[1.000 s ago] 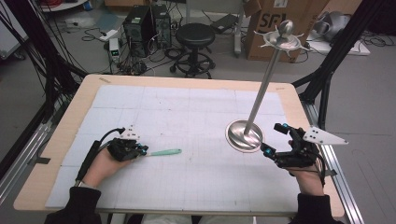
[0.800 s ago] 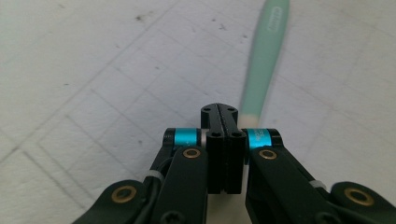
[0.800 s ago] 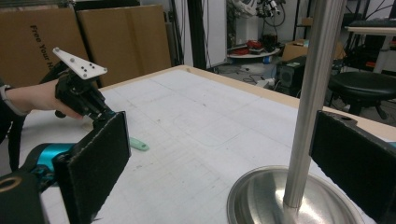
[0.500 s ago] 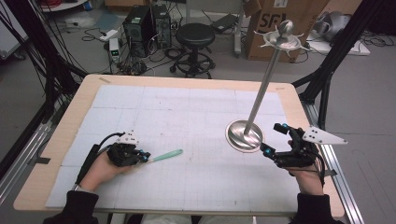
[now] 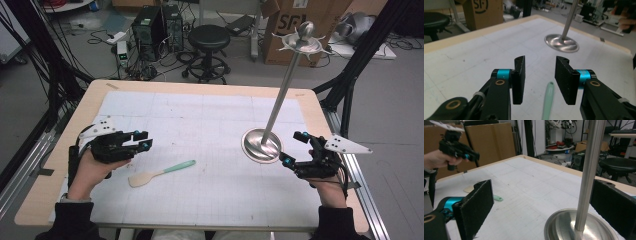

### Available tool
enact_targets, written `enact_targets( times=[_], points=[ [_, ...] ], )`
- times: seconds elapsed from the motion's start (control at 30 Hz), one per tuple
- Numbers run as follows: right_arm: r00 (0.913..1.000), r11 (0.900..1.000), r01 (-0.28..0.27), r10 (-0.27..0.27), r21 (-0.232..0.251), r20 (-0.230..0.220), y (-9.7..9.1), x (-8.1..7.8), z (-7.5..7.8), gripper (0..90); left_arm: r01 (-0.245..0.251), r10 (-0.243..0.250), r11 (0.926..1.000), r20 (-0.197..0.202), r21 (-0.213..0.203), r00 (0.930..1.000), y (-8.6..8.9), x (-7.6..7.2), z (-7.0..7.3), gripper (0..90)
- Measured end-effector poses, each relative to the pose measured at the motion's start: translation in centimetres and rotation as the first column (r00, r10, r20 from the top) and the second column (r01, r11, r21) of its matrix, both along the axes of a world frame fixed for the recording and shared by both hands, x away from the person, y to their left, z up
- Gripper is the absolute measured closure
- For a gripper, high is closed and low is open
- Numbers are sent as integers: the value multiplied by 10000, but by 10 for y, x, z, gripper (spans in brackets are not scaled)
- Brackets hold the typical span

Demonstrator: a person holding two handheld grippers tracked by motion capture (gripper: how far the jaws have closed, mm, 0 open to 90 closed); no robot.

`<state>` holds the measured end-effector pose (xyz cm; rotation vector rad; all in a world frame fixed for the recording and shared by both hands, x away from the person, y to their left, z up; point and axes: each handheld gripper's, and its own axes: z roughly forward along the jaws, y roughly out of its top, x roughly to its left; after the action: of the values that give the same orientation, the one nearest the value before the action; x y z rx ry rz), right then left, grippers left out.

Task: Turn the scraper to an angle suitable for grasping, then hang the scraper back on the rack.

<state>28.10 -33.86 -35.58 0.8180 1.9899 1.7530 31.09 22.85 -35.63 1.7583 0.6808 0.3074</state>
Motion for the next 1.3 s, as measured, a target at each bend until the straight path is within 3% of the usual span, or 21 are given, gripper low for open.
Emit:
enact_targets(
  times=[0.1,0.13,0.2,0.23,0.27,0.3,0.4,0.53,0.73,0.8,0.97,1.13,1.2,1.3],
  points=[
    [10000,10000,17,-17,18,7,0,0,0,44,-42,43,9997,67,-222,10000,4,-3,5,552],
    [10000,10000,6,-6,21,13,1,0,1,44,-52,54,9998,65,-213,10000,4,-3,5,540],
    [10000,10000,-31,31,24,15,2,2,1,44,-26,29,9999,164,-150,9999,3,-4,5,406],
    [10000,10000,-31,31,24,15,2,2,1,44,-194,193,9998,351,23,9992,2,-5,4,406],
    [10000,10000,-92,92,29,4,3,3,2,43,-437,428,9988,417,213,9982,-1,-6,4,188],
    [10000,10000,-87,87,26,17,3,4,2,44,-513,500,9981,370,335,9981,-3,-6,4,144],
    [10000,9999,-77,76,94,55,3,5,4,44,-453,412,9961,558,751,9976,-9,-8,3,148],
    [9998,9998,-83,80,177,165,2,7,6,44,-102,28,9950,748,989,9972,-14,-11,1,145],
    [9998,9998,-169,168,85,132,4,7,6,44,117,-176,9911,438,1327,9989,-18,-9,-3,146],
    [9997,9998,-196,196,67,124,5,7,6,44,474,-527,9869,305,1539,9981,-20,-6,-6,158],
    [9997,9997,-235,234,43,50,5,7,4,44,1196,-1192,9625,-165,2437,9927,-29,5,-15,199],
    [9999,9999,-99,99,74,-55,0,4,2,44,2082,-1963,9381,-704,2770,9780,-41,15,-20,206],
    [10000,9999,-14,15,127,-86,-2,3,1,44,2374,-2222,9226,-843,3041,9713,-45,15,-24,207],
    [9999,9999,44,-42,155,-137,-4,2,0,44,2270,-2140,8965,-766,3806,9738,-44,16,-28,282]
  ],
)
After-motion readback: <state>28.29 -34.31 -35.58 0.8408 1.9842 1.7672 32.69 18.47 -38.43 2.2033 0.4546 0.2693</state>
